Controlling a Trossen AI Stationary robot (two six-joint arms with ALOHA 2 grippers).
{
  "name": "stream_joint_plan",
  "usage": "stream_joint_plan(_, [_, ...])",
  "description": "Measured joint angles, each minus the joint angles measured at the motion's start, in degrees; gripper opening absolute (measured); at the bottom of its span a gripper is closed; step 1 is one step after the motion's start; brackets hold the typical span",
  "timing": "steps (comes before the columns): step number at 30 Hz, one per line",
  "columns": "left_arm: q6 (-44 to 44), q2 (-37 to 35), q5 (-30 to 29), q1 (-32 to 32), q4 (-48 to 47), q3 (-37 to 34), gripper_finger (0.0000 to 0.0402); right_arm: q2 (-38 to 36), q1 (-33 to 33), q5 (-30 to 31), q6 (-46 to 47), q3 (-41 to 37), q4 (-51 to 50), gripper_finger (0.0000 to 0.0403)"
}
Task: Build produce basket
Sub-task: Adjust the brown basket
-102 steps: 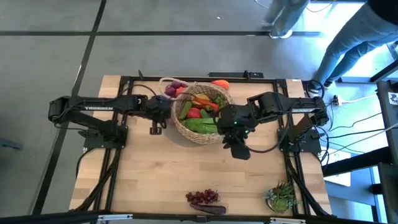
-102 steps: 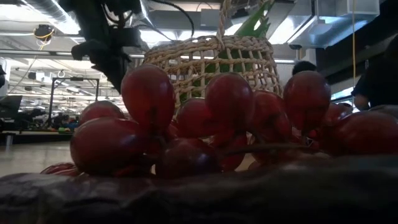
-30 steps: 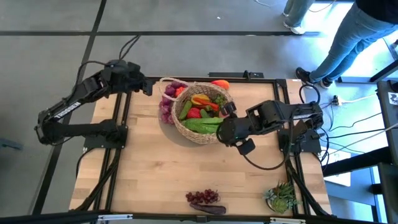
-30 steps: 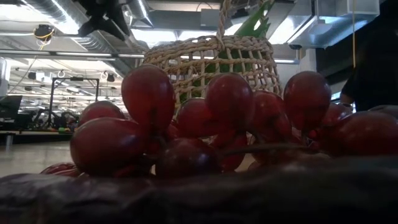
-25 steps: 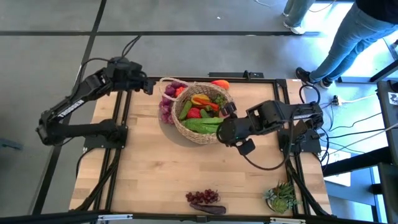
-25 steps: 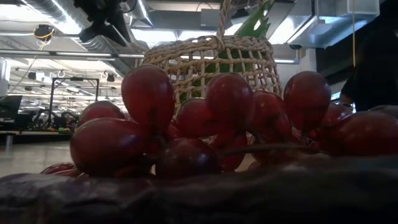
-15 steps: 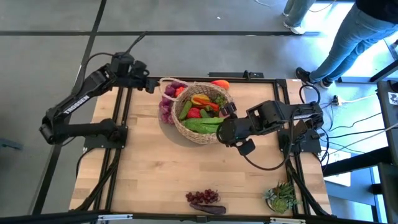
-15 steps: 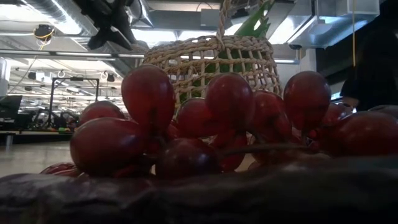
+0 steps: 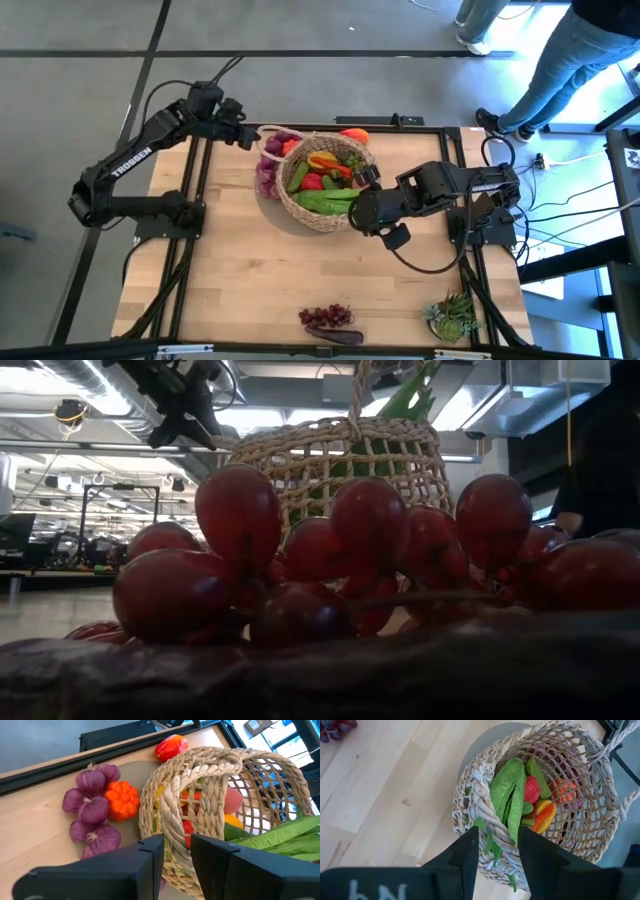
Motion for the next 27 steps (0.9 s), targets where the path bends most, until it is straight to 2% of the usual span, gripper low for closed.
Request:
stream_joint_plan(6, [-0.09,0.0,1.94,-0.02,0.13,0.0,0.0082,-0.06,-0.03,-1.09,0.27,-0.35,0.15,0.0132])
stream_joint_plan(12, [-0.09,0.0,2.91,-0.02,1.32,0.0,0.0082,-0.11,-0.42,-1.0,-0.28,-5.53,-0.06,0.0123])
stream_joint_plan(20, [-0.04,0.24,2.93,-0.07,1.33,0.0,0.0077,-0.07,-0.42,1.93,0.09,-8.46,0.19,0.0069])
stream_joint_plan(27, [1.23,0.24,2.92,-0.09,1.36,-0.02,0.0022,-0.07,-0.42,2.04,0.31,-8.46,0.6,0.0014])
